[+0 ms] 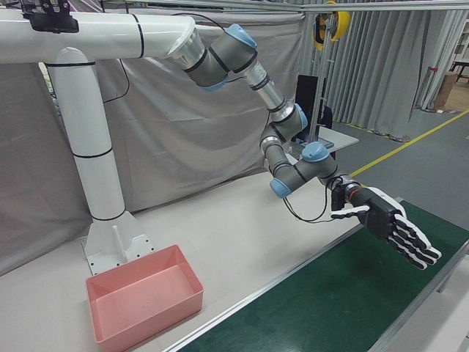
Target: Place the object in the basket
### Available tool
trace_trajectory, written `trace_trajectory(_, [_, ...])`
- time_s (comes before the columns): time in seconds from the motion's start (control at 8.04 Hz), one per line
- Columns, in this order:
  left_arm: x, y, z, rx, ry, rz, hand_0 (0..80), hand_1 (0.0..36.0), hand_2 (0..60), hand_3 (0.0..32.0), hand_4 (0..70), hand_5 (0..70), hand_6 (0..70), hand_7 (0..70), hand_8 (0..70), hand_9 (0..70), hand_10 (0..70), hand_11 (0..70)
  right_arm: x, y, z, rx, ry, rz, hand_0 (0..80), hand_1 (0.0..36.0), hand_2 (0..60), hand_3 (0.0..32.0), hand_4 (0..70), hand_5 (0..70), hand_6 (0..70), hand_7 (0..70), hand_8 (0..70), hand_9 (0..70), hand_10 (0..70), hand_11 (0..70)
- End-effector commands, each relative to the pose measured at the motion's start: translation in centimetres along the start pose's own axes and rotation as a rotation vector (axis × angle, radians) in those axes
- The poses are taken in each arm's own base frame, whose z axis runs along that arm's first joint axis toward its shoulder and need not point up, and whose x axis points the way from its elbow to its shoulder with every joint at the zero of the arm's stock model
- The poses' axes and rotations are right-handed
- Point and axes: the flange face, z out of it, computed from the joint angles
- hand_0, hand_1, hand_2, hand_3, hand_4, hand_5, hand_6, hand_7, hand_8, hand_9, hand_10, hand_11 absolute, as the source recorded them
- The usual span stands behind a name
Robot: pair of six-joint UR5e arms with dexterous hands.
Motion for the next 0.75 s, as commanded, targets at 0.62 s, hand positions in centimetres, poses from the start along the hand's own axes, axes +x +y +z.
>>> trace_trajectory(0.62, [-0.01,0.06,0.03,-0.004,-0.001,-0.005,65.9,11.4,0.0,0.0,0.0,14.1,0.0,0.7,0.0,0.0,1.9,5.2,0.01,-0.07,-0.02,0.001,0.000,0.000,0.0,0.0,0.0,0.0,0.0,0.0,0.0,0.0,0.0,0.0,0.0,0.0])
